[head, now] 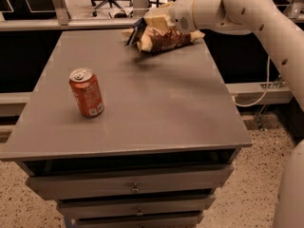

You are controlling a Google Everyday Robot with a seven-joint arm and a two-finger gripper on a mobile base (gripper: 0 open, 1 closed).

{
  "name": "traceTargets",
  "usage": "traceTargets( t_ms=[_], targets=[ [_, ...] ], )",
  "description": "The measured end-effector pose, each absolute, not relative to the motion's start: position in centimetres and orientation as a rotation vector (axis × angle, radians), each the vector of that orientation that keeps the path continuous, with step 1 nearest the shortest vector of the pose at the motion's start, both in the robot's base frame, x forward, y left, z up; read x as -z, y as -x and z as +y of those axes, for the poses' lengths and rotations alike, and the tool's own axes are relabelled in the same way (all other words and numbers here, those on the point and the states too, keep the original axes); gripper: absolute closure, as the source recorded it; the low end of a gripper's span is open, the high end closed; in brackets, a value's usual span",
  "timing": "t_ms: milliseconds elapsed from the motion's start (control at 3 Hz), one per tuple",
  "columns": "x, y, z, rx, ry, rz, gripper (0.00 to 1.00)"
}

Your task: Pick rxbar blueberry

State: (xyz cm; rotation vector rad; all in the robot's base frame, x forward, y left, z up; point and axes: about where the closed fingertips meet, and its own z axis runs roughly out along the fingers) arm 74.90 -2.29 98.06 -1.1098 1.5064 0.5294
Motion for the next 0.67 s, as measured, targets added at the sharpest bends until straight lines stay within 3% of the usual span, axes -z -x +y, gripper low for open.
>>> traceTargets(
  t_ms=[667],
  targets=[
    [-98.78, -74.22, -3.22, -0.528, 1.143, 1.413, 1.0]
  ],
)
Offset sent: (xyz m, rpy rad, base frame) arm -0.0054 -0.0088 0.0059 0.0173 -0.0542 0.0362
